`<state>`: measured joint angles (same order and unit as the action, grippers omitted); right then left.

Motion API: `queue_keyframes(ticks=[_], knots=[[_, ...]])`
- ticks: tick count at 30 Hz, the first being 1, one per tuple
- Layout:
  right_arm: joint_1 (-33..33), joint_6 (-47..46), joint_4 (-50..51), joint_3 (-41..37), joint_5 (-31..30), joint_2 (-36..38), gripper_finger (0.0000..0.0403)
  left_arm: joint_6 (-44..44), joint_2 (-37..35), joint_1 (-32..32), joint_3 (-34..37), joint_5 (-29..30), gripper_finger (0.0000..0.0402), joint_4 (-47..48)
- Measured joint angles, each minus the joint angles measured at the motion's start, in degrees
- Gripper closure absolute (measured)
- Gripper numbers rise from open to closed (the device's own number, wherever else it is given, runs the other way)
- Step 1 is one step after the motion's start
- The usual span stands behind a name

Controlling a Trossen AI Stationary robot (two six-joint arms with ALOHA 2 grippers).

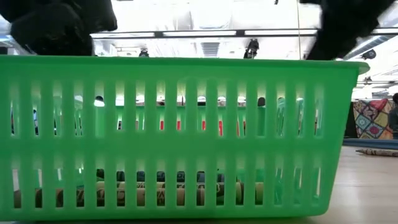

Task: Sort crayons
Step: Put the green crayon into the green bin

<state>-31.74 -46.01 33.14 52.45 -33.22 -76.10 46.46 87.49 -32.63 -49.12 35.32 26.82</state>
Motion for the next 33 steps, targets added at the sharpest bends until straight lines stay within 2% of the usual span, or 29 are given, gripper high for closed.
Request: queue_keyframes(ticks=[2, 5, 10, 18, 26, 33], knots=[[0.2, -6.8, 6.1, -3.2, -1.1, 2.3, 0.0264, 0.1, 0.1, -0.1, 0.0, 2.6, 0.0293, -0.9], [0.8, -14.9, 11.7, -8.0, -0.6, 5.4, 0.0274, -0.6, 0.0, -0.1, 0.0, 2.9, 0.0293, -1.4], [2.0, -21.9, 16.8, -14.0, 2.7, 9.2, 0.0289, -0.9, -0.3, -0.1, 0.0, 3.3, 0.0293, -1.9], [3.0, -26.5, 17.5, -20.3, 8.5, 13.0, 0.0316, -0.9, -0.3, -0.1, 0.0, 4.3, 0.0293, -2.4], [3.0, -27.6, 13.4, -25.0, 9.9, 15.0, 0.0326, -0.9, -0.3, -0.1, 0.0, 4.3, 0.0293, -2.5], [3.0, -27.1, 11.5, -25.8, 10.9, 15.6, 0.0326, -0.9, -0.3, -0.1, 0.1, 4.3, 0.0293, -2.6]])
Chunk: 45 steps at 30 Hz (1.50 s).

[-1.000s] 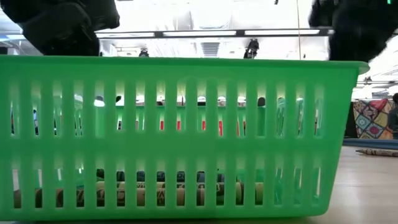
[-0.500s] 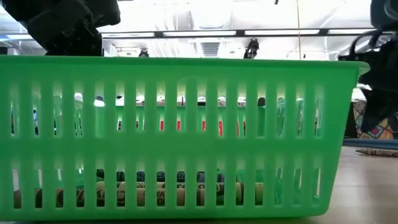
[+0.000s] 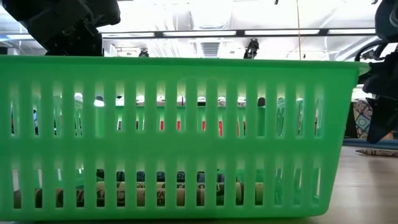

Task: Sort crayons
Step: Put the green crayon into the green bin

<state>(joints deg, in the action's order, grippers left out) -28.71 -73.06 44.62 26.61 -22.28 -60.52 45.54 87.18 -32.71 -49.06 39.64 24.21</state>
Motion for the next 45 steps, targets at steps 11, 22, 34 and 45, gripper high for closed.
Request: queue_keyframes(ticks=[11, 22, 34, 45], knots=[[0.0, -0.4, -6.8, -4.7, -0.1, -0.6, 0.0326, 0.0, 0.0, 0.0, 0.1, 0.0, 0.0293, 0.0], [0.0, -0.6, -7.7, -5.8, -0.9, -0.6, 0.0381, 0.0, 0.0, 0.0, 0.1, 0.0, 0.0293, 0.0], [0.0, 11.2, -16.6, 0.8, -16.6, -0.7, 0.0390, 0.0, 0.0, 0.0, 0.1, 0.0, 0.0293, 0.0], [0.0, 41.5, -58.9, 3.1, -11.0, -1.5, 0.0390, 0.0, 0.0, 0.0, 0.1, 0.0, 0.0293, 0.0]])
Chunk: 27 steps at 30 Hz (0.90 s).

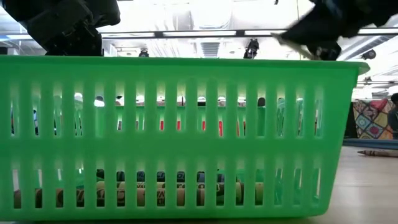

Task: Sort crayons
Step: Put the green crayon into the green bin

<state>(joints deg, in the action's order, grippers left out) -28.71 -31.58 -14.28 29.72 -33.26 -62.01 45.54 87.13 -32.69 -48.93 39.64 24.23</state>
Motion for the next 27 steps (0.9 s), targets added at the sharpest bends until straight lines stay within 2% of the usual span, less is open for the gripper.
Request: queue_keyframes(ticks=[4, 8, 10, 13, 18, 20, 23, 27], knots=[[0.0, 0.6, -3.6, 1.5, 3.5, -3.7, 0.0390, 0.0, 0.0, 0.0, 0.0, 0.0, 0.0293, 0.0], [0.0, -0.5, -3.8, 4.4, 3.9, -10.4, 0.0390, 0.0, 0.0, 0.0, 0.0, 0.0, 0.0293, -0.2], [0.0, -0.6, -4.0, 6.5, 5.9, -14.2, 0.0390, 0.0, 0.0, 0.0, 0.0, 0.0, 0.0293, -0.2], [0.0, 0.7, -4.5, 11.4, 10.6, -19.8, 0.0390, 0.1, 0.0, 0.0, 0.0, 0.0, 0.0293, -0.2], [-0.3, 5.7, -8.7, 21.4, 25.3, -28.4, 0.0390, 0.1, 0.0, 0.0, 0.0, 0.0, 0.0293, -0.3], [-0.3, 6.8, -9.1, 25.5, 29.1, -31.7, 0.0390, 0.2, 0.0, 0.0, 0.3, 0.0, 0.0293, -0.4], [-0.2, 8.6, -7.6, 30.4, 31.3, -36.0, 0.0390, 0.7, 0.0, -0.1, 0.7, 0.0, 0.0293, -0.7], [0.0, 10.9, 0.1, 36.1, 32.2, -40.3, 0.0382, 1.5, 0.0, -0.7, 1.0, 0.0, 0.0293, -0.7]])
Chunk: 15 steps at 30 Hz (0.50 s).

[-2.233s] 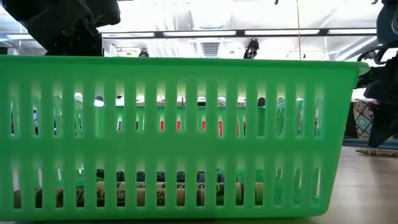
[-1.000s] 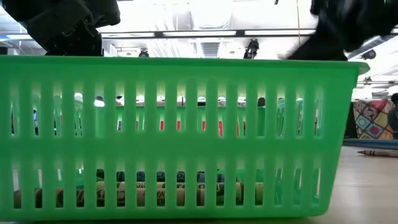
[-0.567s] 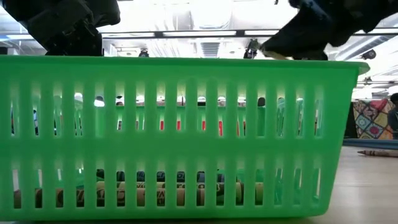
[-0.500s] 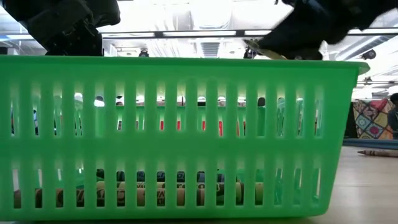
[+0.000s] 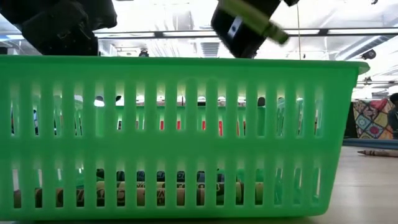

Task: Sort crayons
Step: Put the green crayon into the green bin, then put the green crayon into the red bin

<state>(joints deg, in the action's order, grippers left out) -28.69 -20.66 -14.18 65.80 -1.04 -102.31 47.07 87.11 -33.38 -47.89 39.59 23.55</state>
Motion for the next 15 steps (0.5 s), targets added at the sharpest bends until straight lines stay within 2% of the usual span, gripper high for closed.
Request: queue_keyframes(ticks=[5, 10, 15], knots=[[0.3, 0.3, 4.7, 3.6, 0.0, -2.0, 0.0329, 0.0, 0.0, -0.5, 0.2, 0.0, 0.0293, 0.0], [0.7, 0.1, 8.8, 3.7, -1.4, 0.2, 0.0273, 0.2, 0.0, -0.5, 1.1, 0.0, 0.0293, -1.1], [0.5, -3.3, 20.2, 3.6, -7.2, 4.4, 0.0262, 0.6, 0.0, -0.5, 2.5, 0.0, 0.0293, -2.9]])
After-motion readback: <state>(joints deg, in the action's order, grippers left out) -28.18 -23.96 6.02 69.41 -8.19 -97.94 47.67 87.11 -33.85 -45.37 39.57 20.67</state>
